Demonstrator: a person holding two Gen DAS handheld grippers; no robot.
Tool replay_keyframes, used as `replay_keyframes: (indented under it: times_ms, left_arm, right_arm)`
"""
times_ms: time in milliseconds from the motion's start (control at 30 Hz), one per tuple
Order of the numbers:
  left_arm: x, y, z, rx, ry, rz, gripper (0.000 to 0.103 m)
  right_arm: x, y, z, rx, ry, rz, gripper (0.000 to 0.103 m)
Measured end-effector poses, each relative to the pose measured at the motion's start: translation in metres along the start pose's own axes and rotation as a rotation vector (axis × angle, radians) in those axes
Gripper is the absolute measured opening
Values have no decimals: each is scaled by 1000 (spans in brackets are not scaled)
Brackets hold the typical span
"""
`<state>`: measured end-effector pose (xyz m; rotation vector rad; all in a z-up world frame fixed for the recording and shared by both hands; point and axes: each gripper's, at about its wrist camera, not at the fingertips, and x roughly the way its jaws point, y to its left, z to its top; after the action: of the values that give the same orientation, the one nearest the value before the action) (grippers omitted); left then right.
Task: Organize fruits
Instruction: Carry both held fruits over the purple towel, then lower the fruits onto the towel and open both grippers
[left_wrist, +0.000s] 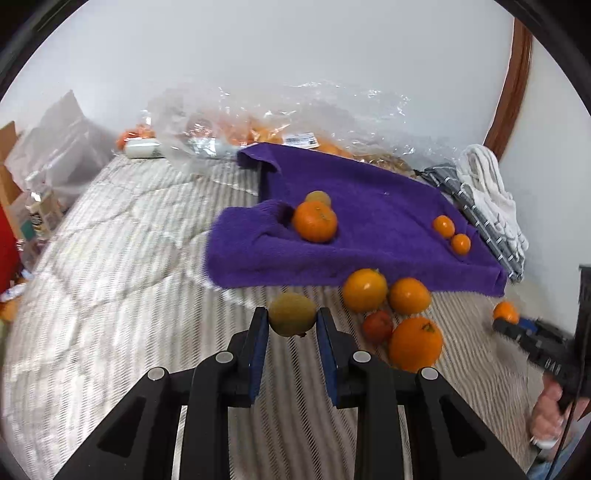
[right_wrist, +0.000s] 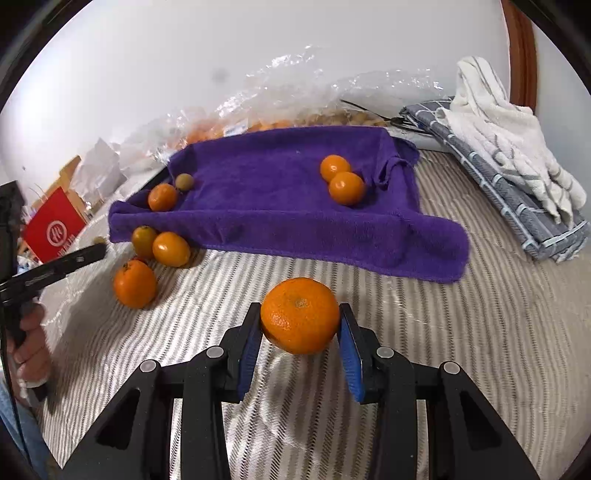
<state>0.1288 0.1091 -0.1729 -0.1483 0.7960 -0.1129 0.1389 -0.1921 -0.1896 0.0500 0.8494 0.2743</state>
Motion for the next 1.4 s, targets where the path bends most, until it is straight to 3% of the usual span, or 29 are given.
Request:
replay_keyframes:
  times_ms: [100, 333, 600, 933, 1100, 1400]
  left_arm:
    - [-18, 9, 5, -14, -13, 51, 25]
    - [-37, 25, 47, -103, -67, -4, 25]
    - [-13, 0, 97, -73, -83, 11, 25]
    - [37, -28, 153, -52, -67, 16, 25]
    - [78, -30, 171, -88, -16, 10, 25]
    - [137, -28, 167, -56, 109, 55, 25]
  right_arm:
    - [-17, -3, 10, 8, -28, 3, 40]
    - [-53, -8, 67, -2, -140, -68, 40]
    - [-36, -10, 121, 17, -199, -28, 40]
    - [14, -19, 177, 19, -179, -1, 40]
    - [52, -33, 195, 44, -114, 22, 40]
    - [119, -48, 183, 52, 37, 1, 40]
